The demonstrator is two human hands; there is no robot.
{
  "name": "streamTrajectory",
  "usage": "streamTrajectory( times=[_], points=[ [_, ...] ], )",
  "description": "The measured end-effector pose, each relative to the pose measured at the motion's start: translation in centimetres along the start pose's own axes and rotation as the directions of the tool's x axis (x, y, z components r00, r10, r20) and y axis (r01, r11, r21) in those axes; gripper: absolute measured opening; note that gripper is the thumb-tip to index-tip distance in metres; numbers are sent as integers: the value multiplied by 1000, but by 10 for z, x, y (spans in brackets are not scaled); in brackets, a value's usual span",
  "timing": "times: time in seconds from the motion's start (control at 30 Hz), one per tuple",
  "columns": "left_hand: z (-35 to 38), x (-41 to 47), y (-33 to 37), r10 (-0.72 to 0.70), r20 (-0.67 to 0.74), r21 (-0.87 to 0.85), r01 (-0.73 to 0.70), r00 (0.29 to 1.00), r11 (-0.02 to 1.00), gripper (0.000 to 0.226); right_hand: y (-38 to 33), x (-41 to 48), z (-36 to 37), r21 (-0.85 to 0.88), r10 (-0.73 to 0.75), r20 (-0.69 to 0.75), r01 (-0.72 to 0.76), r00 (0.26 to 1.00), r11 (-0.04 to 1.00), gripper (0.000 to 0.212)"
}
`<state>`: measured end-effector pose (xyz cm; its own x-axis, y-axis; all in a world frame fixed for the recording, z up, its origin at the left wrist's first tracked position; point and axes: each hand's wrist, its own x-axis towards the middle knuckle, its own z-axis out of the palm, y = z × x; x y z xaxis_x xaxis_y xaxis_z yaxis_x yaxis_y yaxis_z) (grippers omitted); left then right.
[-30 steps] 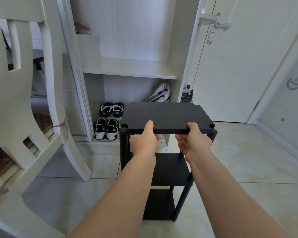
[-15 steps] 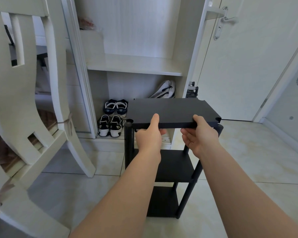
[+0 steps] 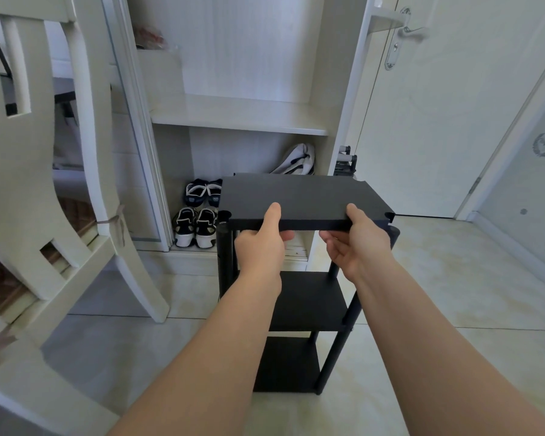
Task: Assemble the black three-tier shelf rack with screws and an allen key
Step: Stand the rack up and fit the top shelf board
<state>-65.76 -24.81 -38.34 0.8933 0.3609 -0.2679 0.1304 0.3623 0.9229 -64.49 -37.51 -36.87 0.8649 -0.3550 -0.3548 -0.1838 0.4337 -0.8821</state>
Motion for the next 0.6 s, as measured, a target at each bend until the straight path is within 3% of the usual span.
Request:
streamTrajectory(
  times=[0.23, 0.6],
  points=[
    [-2, 1, -6, -95, -47, -1, 95, 994, 995, 46, 8, -1, 1, -14, -1, -96, -1, 995, 1000, 28],
    [-5, 7, -11, -145, -58, 40, 147, 988, 988, 56, 17, 1, -3, -16, 68, -69, -69, 995, 998, 26]
  ],
)
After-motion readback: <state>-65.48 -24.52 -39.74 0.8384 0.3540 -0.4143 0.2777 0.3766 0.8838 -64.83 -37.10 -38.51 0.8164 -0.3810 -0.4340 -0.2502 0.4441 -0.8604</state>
